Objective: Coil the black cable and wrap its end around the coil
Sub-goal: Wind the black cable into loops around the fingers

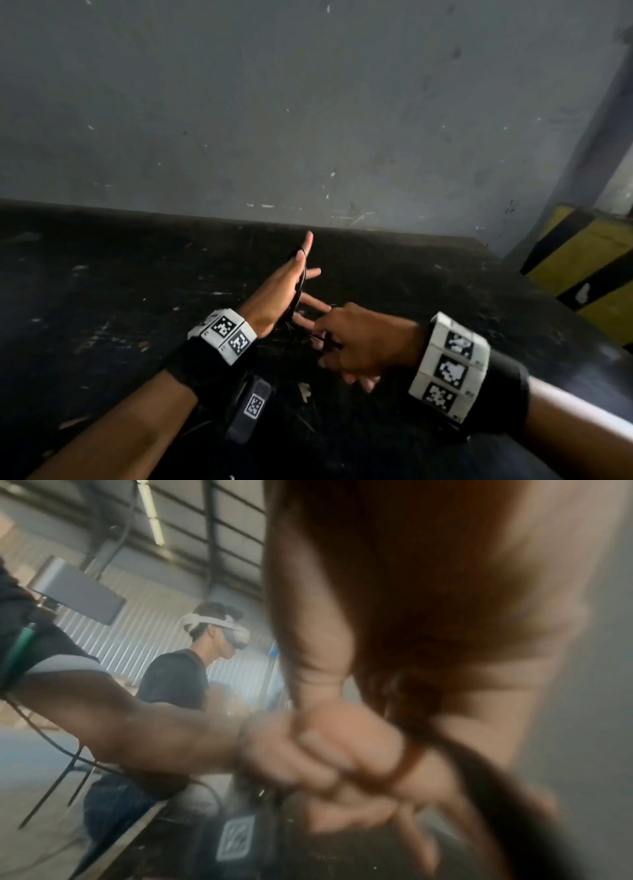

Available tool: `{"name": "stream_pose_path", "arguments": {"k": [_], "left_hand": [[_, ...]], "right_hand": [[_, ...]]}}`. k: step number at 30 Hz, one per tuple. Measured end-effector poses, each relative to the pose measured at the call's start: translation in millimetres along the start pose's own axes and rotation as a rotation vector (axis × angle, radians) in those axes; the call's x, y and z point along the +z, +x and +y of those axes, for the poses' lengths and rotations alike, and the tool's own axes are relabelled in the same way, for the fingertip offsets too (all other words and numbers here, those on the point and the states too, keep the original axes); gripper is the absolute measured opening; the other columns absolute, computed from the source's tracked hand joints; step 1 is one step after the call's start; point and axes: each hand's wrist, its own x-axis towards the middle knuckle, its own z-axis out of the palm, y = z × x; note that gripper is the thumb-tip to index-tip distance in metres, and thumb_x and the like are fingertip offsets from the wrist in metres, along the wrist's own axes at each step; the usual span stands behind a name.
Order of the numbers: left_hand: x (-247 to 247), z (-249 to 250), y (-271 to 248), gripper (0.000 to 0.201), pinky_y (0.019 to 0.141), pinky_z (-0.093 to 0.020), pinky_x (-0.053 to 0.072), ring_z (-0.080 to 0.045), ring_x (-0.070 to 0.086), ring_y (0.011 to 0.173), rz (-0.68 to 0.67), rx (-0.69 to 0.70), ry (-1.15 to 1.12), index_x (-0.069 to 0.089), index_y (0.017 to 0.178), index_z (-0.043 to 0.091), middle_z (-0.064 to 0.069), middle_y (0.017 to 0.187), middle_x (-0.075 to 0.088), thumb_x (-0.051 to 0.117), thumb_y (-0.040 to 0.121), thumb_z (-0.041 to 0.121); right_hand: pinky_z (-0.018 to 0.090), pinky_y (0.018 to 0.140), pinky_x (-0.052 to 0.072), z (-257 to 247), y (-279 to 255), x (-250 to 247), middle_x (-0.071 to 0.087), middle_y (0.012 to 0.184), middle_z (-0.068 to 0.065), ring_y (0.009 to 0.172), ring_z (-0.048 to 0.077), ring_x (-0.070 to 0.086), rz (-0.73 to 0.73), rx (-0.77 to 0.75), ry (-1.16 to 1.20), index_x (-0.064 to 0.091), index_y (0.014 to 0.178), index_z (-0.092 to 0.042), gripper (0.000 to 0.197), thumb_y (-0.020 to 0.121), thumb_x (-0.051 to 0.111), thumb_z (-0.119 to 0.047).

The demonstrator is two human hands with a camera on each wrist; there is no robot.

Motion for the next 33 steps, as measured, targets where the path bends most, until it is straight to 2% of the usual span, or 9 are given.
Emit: {"name": "stream_pose_path", "arguments": {"k": [6, 11, 14, 17, 20, 25, 27, 30, 33], "left_hand": [[8.9, -23.3, -22.3, 0.052, 0.058, -0.044, 0.061, -0.03, 0.072, 0.09, -0.133, -0.14, 0.157, 0.012, 0.134, 0.067, -0.01, 0.154, 0.03, 0.028, 0.084, 0.067], [21.6, -15.2, -31.3, 0.048, 0.051, -0.04, 0.06, -0.034, 0.071, 0.093, -0.297, -0.22, 0.187, 0.012, 0.134, 0.066, -0.012, 0.156, 0.025, 0.026, 0.088, 0.063], [25.5, -12.9, -36.8, 0.047, 0.049, -0.039, 0.059, -0.038, 0.068, 0.097, -0.379, -0.271, 0.172, 0.016, 0.136, 0.063, -0.011, 0.156, 0.027, 0.028, 0.09, 0.061], [26.3, -9.6, -42.8, 0.052, 0.045, -0.035, 0.058, -0.042, 0.065, 0.102, -0.463, -0.316, 0.072, 0.017, 0.139, 0.06, -0.009, 0.154, 0.033, 0.027, 0.089, 0.063], [26.5, -1.2, -46.5, 0.047, 0.043, -0.032, 0.057, -0.043, 0.063, 0.105, -0.525, -0.307, -0.05, 0.021, 0.137, 0.062, -0.007, 0.152, 0.037, 0.023, 0.089, 0.062], [24.4, 8.3, -45.9, 0.046, 0.043, -0.032, 0.057, -0.04, 0.065, 0.1, -0.62, -0.214, -0.244, 0.026, 0.136, 0.062, -0.007, 0.148, 0.044, 0.021, 0.09, 0.059], [25.0, 12.7, -44.4, 0.045, 0.042, -0.031, 0.057, -0.037, 0.067, 0.098, -0.632, -0.191, -0.308, 0.028, 0.134, 0.064, -0.009, 0.147, 0.045, 0.023, 0.09, 0.06], [30.0, 21.5, -36.9, 0.044, 0.04, -0.03, 0.056, -0.035, 0.069, 0.097, -0.621, -0.129, -0.399, 0.027, 0.135, 0.063, -0.011, 0.145, 0.047, 0.02, 0.091, 0.059], [39.4, 33.4, -22.8, 0.045, 0.037, -0.029, 0.055, -0.036, 0.07, 0.095, -0.571, -0.052, -0.529, 0.025, 0.138, 0.057, -0.014, 0.145, 0.047, 0.018, 0.094, 0.057]], "right_hand": [[0.018, 0.049, 0.047, -7.5, -14.6, -56.9, 0.062, 0.062, -0.003, 0.042, 0.007, 0.056, -0.106, 0.134, -0.33, 0.055, 0.074, -0.02, 0.019, 0.079, 0.072, -0.023], [0.02, 0.057, 0.048, -1.3, -13.2, -90.6, 0.07, 0.072, 0.004, 0.062, 0.014, 0.064, -0.07, 0.108, -0.495, 0.068, 0.082, -0.01, 0.02, 0.078, 0.072, -0.029], [0.023, 0.059, 0.049, 8.0, -16.4, -113.7, 0.069, 0.065, 0.0, 0.062, 0.014, 0.065, 0.034, 0.066, -0.504, 0.067, 0.067, -0.018, 0.021, 0.074, 0.075, -0.037], [0.01, 0.05, 0.036, 21.9, -23.7, -131.2, 0.055, 0.044, -0.014, 0.045, 0.001, 0.049, 0.169, 0.007, -0.411, 0.058, 0.053, -0.023, 0.031, 0.072, 0.075, -0.041], [0.01, 0.047, 0.033, 45.9, -19.5, -127.6, 0.049, 0.04, -0.016, 0.042, 0.002, 0.042, 0.293, -0.05, -0.272, 0.054, 0.049, -0.026, 0.035, 0.075, 0.073, -0.038], [0.025, 0.051, 0.051, 91.9, -5.0, -93.6, 0.062, 0.057, 0.004, 0.049, 0.016, 0.059, 0.413, -0.059, 0.063, 0.062, 0.072, -0.008, 0.019, 0.086, 0.065, -0.021], [0.021, 0.05, 0.052, 101.5, -1.4, -72.3, 0.064, 0.061, 0.01, 0.047, 0.013, 0.061, 0.454, -0.041, 0.211, 0.062, 0.076, -0.001, 0.023, 0.091, 0.058, -0.019], [0.019, 0.049, 0.048, 104.7, 11.9, -37.8, 0.06, 0.058, 0.006, 0.045, 0.004, 0.054, 0.558, -0.087, 0.355, 0.061, 0.068, -0.008, 0.027, 0.093, 0.055, -0.016], [0.013, 0.065, 0.046, 92.6, 20.8, -11.8, 0.056, 0.075, -0.008, 0.06, -0.011, 0.05, 0.649, -0.142, 0.368, 0.062, 0.077, -0.015, 0.021, 0.09, 0.055, -0.001]]}}
